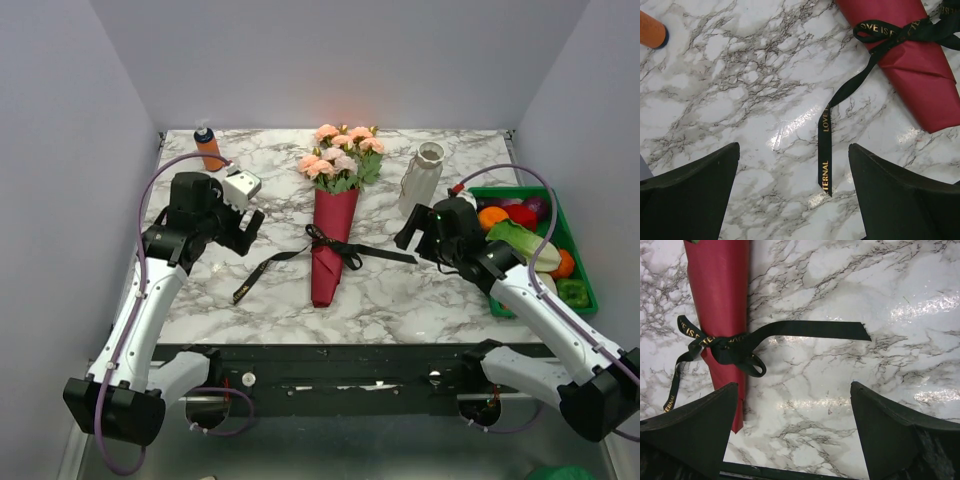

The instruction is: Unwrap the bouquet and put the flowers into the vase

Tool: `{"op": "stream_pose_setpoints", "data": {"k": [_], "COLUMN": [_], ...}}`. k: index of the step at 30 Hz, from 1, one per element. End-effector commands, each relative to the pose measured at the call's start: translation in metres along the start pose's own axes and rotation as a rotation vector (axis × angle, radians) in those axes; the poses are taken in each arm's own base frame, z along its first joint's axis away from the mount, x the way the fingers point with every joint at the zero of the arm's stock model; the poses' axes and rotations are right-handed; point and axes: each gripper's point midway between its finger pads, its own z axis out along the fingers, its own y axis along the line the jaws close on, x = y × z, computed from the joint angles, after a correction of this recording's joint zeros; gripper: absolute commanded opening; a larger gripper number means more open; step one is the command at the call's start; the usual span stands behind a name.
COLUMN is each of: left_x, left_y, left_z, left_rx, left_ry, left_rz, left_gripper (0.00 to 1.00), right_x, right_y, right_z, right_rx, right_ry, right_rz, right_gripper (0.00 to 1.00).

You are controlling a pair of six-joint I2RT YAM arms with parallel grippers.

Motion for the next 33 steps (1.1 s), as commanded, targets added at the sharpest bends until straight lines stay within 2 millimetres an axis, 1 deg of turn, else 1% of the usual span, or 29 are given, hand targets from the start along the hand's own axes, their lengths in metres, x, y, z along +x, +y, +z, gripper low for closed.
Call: {"op": "stream_pose_setpoints", "data": {"k": [1, 2, 4, 5, 7, 11, 12, 14, 15, 18, 19, 22, 24, 26, 27, 29, 30, 31, 32, 33], "left_x": [0.004, 0.01, 0.013, 0.018, 0.021, 0.034, 0.034, 0.042, 0.045, 0.054, 0.057, 0.067, 0.074, 0.075, 0.077, 0.078, 0.082, 0.079, 0.079, 0.083], "left_y": [-0.01, -0.011, -0.011, -0.012, -0.012, -0.015, -0.014, -0.014, -0.014, -0.016, -0.016, -0.018, -0.024, -0.032, -0.04, -0.045, -0.048, -0.052, -0.051, -0.052], "left_z": [0.0, 0.003, 0.006, 0.008, 0.012, 0.023, 0.025, 0.032, 0.035, 0.045, 0.048, 0.06, 0.069, 0.075, 0.081, 0.089, 0.096, 0.102, 0.106, 0.114], "left_rx": [0.041, 0.043, 0.042, 0.047, 0.05, 0.076, 0.078, 0.088, 0.093, 0.114, 0.118, 0.139, 0.172, 0.201, 0.229, 0.233, 0.245, 0.249, 0.242, 0.252], "left_ry": [-0.022, -0.012, -0.011, -0.002, 0.002, 0.041, 0.044, 0.07, 0.081, 0.116, 0.122, 0.154, 0.18, 0.188, 0.2, 0.21, 0.228, 0.22, 0.226, 0.247], "left_rz": [0.029, 0.027, 0.03, 0.037, 0.044, 0.052, 0.06, 0.065, 0.073, 0.087, 0.102, 0.12, 0.125, 0.143, 0.165, 0.195, 0.209, 0.231, 0.243, 0.254], "left_gripper": [0.99, 0.99, 0.99, 0.99, 0.99, 0.99, 0.99, 0.99, 0.99, 0.99, 0.99, 0.99, 0.99, 0.99, 0.99, 0.99, 0.99, 0.99, 0.99, 0.99], "right_x": [0.0, 0.003, 0.003, 0.005, 0.008, 0.013, 0.014, 0.015, 0.018, 0.02, 0.025, 0.03, 0.033, 0.033, 0.034, 0.036, 0.037, 0.039, 0.039, 0.041], "right_y": [0.001, -0.003, -0.004, -0.008, -0.011, -0.012, -0.011, -0.005, -0.005, 0.004, 0.003, 0.006, 0.004, 0.006, 0.006, 0.003, 0.003, 0.002, 0.001, 0.001], "right_z": [0.003, 0.003, 0.005, 0.008, 0.011, 0.02, 0.022, 0.027, 0.032, 0.04, 0.045, 0.053, 0.056, 0.057, 0.057, 0.058, 0.058, 0.059, 0.06, 0.062], "right_rx": [0.044, 0.067, 0.088, 0.115, 0.137, 0.15, 0.149, 0.131, 0.136, 0.128, 0.146, 0.157, 0.166, 0.15, 0.144, 0.146, 0.147, 0.151, 0.158, 0.164], "right_ry": [0.027, 0.042, 0.053, 0.06, 0.069, 0.077, 0.078, 0.081, 0.094, 0.105, 0.121, 0.135, 0.13, 0.111, 0.106, 0.099, 0.097, 0.098, 0.097, 0.104], "right_rz": [0.051, 0.05, 0.064, 0.064, 0.077, 0.09, 0.093, 0.097, 0.093, 0.087, 0.087, 0.1, 0.101, 0.122, 0.127, 0.147, 0.158, 0.171, 0.181, 0.191], "right_gripper": [1.0, 1.0, 1.0, 1.0, 1.0, 0.98, 0.98, 0.98, 0.98, 0.96, 0.96, 0.95, 0.94, 0.94, 0.93, 0.92, 0.92, 0.92, 0.91, 0.91]}}
